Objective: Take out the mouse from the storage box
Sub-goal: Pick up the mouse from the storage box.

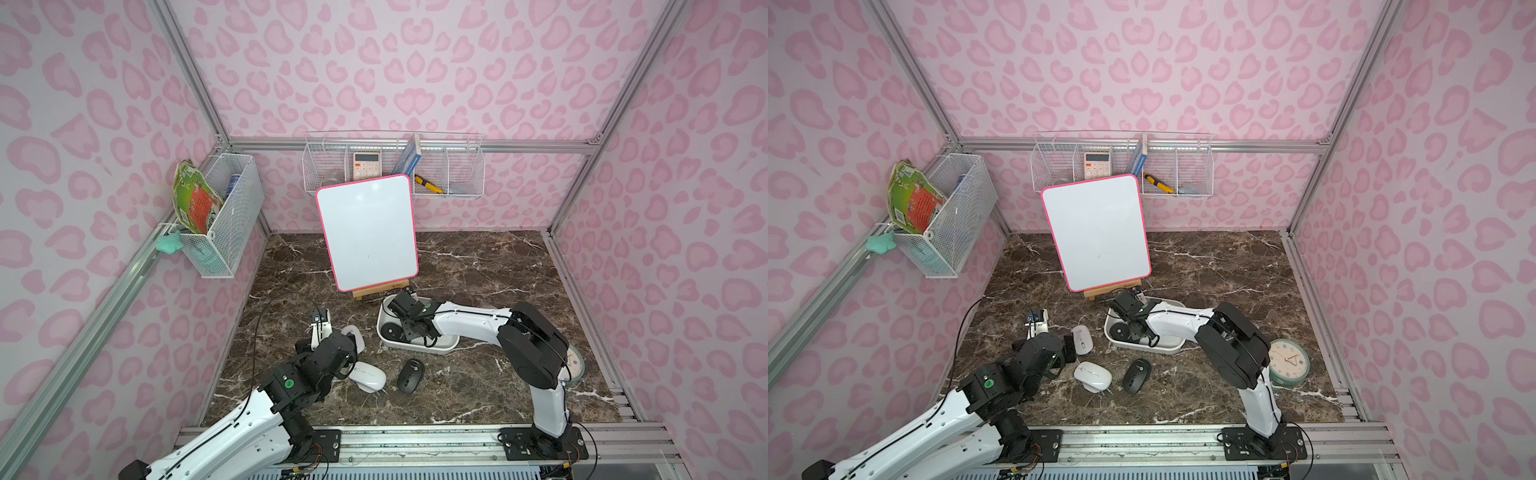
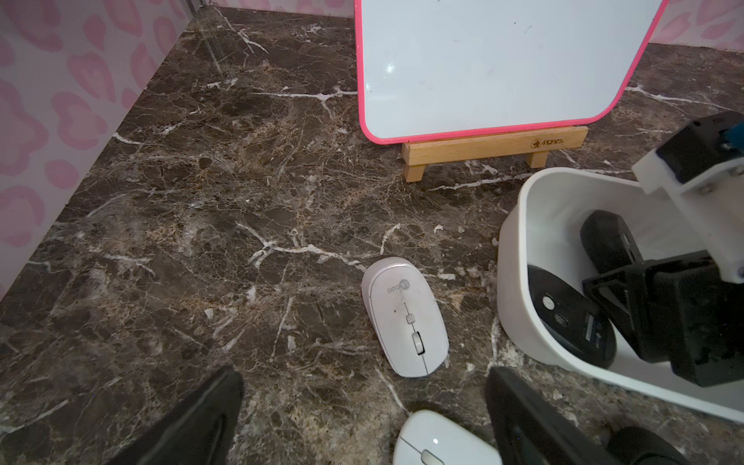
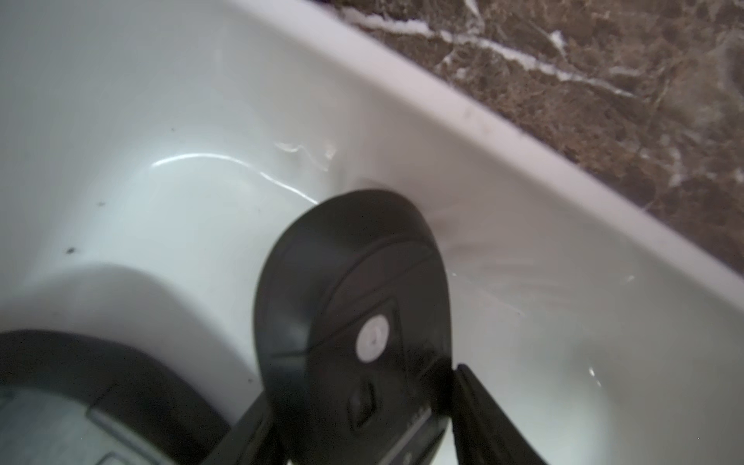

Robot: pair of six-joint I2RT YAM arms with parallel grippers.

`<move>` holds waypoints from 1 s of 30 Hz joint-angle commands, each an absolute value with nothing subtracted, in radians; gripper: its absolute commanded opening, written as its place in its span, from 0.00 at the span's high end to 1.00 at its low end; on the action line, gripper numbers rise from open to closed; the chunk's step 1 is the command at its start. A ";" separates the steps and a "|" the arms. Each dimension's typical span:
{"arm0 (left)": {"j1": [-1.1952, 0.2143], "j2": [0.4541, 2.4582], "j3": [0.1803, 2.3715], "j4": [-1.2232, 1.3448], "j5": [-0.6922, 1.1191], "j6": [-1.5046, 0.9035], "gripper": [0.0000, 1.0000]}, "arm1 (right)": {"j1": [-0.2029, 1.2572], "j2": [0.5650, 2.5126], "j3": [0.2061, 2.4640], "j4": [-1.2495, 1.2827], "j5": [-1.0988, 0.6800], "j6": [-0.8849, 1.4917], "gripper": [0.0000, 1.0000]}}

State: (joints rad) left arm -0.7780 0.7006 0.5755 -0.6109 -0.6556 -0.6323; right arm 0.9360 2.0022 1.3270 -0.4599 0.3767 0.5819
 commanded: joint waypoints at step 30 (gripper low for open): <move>-0.776 0.718 0.579 -0.600 -0.666 -0.635 0.01 | 0.856 1.725 1.128 -0.275 0.172 0.607 0.85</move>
State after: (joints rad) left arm -0.7765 0.7200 0.5755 -0.6102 -0.6582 -0.6323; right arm 0.8612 1.7454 1.1362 -0.3027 0.1902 0.6003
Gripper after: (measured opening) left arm 0.987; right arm 0.267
